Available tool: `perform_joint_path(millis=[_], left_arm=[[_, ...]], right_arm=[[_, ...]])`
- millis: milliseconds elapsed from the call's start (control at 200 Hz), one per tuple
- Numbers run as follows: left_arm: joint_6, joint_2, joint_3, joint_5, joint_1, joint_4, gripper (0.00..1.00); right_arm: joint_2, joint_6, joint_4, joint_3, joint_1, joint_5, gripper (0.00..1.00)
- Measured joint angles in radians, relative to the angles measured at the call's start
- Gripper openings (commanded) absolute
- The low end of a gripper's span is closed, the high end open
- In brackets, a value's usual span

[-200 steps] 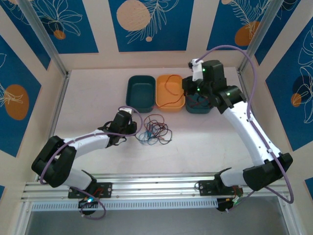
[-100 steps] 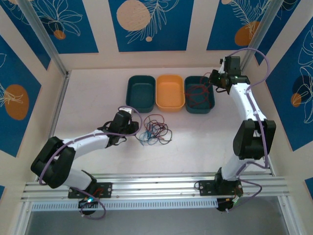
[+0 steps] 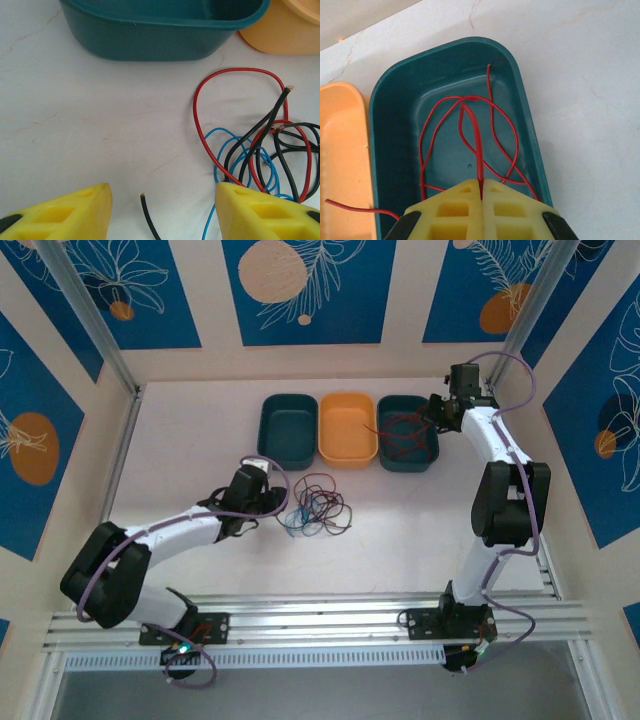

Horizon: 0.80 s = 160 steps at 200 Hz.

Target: Untangle the cables

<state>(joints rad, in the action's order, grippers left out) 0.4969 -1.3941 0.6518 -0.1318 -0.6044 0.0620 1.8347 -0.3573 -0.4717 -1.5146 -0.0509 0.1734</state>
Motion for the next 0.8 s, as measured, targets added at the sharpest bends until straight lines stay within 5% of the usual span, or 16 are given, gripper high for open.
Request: perform_joint_path(millis=[800], left_arm=[[0.000,0.047,-0.011,-0.009,0.000,-0.022,0.60]], right_arm=[[-0.108,-0.044,0.097,0.138,-0.011,0.063,0.00]])
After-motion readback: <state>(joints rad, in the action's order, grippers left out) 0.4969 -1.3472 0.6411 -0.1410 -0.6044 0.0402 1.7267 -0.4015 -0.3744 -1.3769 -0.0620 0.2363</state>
